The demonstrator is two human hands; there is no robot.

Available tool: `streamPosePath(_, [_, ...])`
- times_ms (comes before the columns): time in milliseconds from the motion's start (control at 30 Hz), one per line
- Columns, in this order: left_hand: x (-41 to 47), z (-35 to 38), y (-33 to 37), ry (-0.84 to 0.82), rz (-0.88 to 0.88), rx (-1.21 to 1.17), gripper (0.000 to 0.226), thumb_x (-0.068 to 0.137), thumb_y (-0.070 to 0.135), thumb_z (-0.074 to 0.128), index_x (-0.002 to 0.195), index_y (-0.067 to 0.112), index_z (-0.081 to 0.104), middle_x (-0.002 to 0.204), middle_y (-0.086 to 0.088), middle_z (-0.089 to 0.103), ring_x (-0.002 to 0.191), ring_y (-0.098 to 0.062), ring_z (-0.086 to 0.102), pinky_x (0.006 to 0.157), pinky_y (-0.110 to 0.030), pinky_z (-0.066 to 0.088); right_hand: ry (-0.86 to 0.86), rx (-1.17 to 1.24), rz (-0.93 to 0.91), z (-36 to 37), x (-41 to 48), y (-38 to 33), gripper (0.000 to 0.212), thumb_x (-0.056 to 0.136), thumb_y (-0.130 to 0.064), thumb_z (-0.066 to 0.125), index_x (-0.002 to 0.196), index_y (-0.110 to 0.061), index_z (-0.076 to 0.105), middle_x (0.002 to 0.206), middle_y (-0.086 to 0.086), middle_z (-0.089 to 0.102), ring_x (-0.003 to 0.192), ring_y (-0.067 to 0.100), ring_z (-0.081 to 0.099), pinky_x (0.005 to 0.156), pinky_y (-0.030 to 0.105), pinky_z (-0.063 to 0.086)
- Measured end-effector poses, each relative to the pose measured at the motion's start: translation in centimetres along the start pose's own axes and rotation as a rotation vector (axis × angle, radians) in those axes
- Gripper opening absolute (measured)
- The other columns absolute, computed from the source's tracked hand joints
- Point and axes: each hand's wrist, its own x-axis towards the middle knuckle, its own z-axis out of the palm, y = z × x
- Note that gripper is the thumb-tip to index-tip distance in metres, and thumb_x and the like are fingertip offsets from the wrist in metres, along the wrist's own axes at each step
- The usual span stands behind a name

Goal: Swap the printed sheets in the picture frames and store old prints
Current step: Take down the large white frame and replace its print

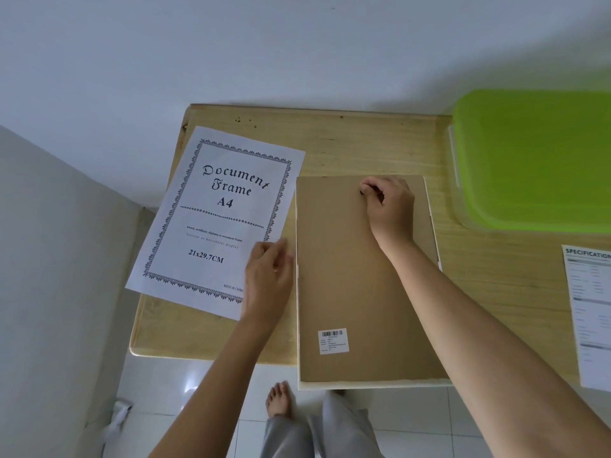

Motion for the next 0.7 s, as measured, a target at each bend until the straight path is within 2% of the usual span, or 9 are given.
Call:
streamPosePath(133, [-1.3,0.4,0.3,-0.029,-0.005,-0.046,0.027,0.091,0.011,0.055,0.117,0.008,0.063,0.096,0.002,0.054,0.079,-0.001,0.054,0.073,-0.003,0.042,0.044,0.0,0.018,0.0,-0.1,-0.2,0.012,0.083,-0.009,0.058,0.084,-0.007,0.07,0.086,0.009,0.067,0.087,0.027,0.056,0.077,0.032,0.042])
streamPosePath(267, [-1.7,0.6,0.3,-0.03,0.006,-0.07,0.03,0.09,0.01,0.058,0.12,0.008,0.061,0.096,0.006,0.053,0.082,0.002,0.055,0.075,-0.001,0.041,0.052,0.008,0.018,0.1,-0.2,-0.3,0.012,0.084,-0.01,0.058,0.086,-0.006,0.07,0.088,0.01,0.067,0.089,0.028,0.056,0.079,0.033,0.042])
streamPosePath(467, [-1.9,1.0,0.4,0.026,-0.043,-0.115,0.028,0.091,0.006,0.055,0.117,0.006,0.063,0.097,0.004,0.055,0.083,0.002,0.054,0.074,-0.002,0.04,0.036,-0.002,-0.018,0.0,0.0,0.1,0.012,0.084,-0.009,0.058,0.084,-0.006,0.069,0.087,0.009,0.068,0.088,0.027,0.056,0.074,0.02,0.032])
streamPosePath(700, [-2.0,1.3,0.4,0.026,-0.086,-0.143,0.028,0.092,0.01,0.053,0.118,0.012,0.063,0.093,0.016,0.051,0.079,0.013,0.05,0.072,-0.002,0.039,0.042,0.007,-0.04,-0.1,0.1,0.3,0.012,0.083,-0.009,0.058,0.082,-0.006,0.069,0.086,0.009,0.069,0.088,0.027,0.057,0.074,0.022,0.033])
